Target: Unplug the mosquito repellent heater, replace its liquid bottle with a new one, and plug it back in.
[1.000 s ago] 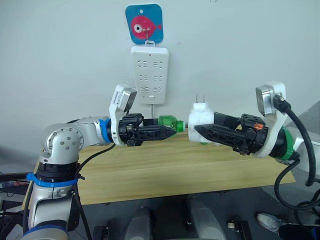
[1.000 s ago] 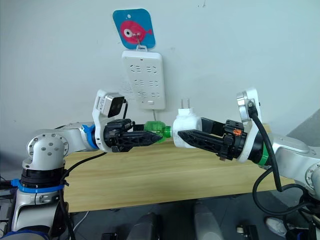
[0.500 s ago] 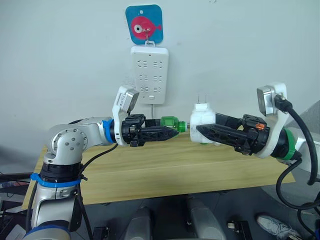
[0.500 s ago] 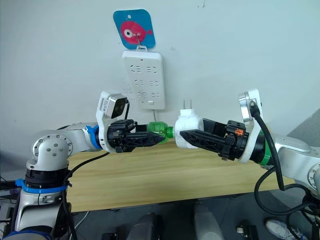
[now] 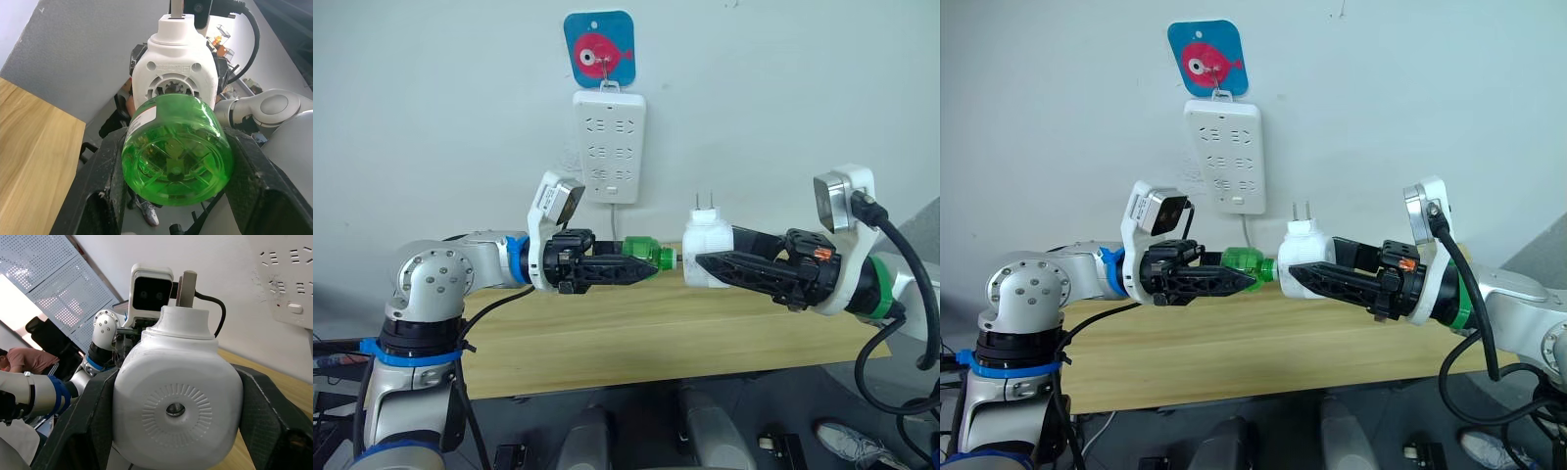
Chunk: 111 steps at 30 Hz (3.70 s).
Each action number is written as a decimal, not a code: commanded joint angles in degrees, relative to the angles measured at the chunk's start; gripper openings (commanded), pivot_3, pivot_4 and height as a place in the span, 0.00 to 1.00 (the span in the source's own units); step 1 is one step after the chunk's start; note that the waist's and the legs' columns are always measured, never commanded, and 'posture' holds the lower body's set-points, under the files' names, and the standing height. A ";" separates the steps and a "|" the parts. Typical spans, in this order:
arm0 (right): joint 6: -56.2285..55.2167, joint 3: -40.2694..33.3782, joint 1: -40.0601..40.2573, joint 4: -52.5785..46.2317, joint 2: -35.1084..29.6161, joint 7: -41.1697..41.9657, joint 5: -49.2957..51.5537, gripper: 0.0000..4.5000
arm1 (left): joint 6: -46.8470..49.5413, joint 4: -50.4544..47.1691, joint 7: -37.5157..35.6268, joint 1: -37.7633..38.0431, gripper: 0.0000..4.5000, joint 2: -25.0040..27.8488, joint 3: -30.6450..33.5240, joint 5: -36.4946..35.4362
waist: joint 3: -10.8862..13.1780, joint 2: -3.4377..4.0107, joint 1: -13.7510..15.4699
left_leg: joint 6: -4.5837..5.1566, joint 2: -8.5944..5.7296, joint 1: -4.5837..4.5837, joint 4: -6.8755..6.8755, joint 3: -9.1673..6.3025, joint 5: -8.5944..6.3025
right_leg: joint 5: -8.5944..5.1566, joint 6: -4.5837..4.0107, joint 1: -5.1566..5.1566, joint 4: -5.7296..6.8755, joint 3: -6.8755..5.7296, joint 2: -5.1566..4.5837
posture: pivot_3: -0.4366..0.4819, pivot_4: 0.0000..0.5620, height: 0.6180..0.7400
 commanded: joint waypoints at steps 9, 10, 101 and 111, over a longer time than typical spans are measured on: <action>-0.82 0.23 1.20 -1.63 -0.14 0.91 -0.92 0.67 | -0.25 -2.89 -1.78 -0.41 0.51 -1.20 -0.03 -2.90 | 0.00 0.00 0.00 | 0.00 0.01 0.00 0.00 0.01 0.00 | 0.00 0.00 0.00 0.00 0.01 0.00 | 0.31 0.29 0.92; -0.98 0.34 1.03 -1.73 -0.01 0.70 -0.67 0.67 | -0.76 -3.01 -1.78 -0.26 0.51 -1.28 -0.40 -2.08 | 0.00 0.00 -0.01 | 0.00 0.01 0.00 0.00 0.01 0.00 | 0.00 0.00 0.00 0.00 0.01 0.00 | 0.31 0.29 0.92; -1.43 3.79 -2.69 -2.81 0.11 -4.65 5.12 0.67 | -4.12 -4.75 0.08 -0.17 0.51 -6.15 -2.97 1.56 | -0.27 -0.01 0.08 | 0.02 0.00 0.11 0.02 0.00 -0.01 | 0.01 0.00 0.16 -0.04 0.01 0.02 | 0.31 0.29 0.92; -2.00 4.12 -2.44 -3.50 0.22 -4.95 5.90 0.67 | -6.02 -3.66 2.08 -0.67 0.51 -8.00 -2.84 3.33 | -0.27 -0.01 0.09 | 0.02 0.01 0.12 0.02 0.00 -0.01 | 0.01 0.00 0.16 -0.04 0.02 0.08 | 0.30 0.28 0.92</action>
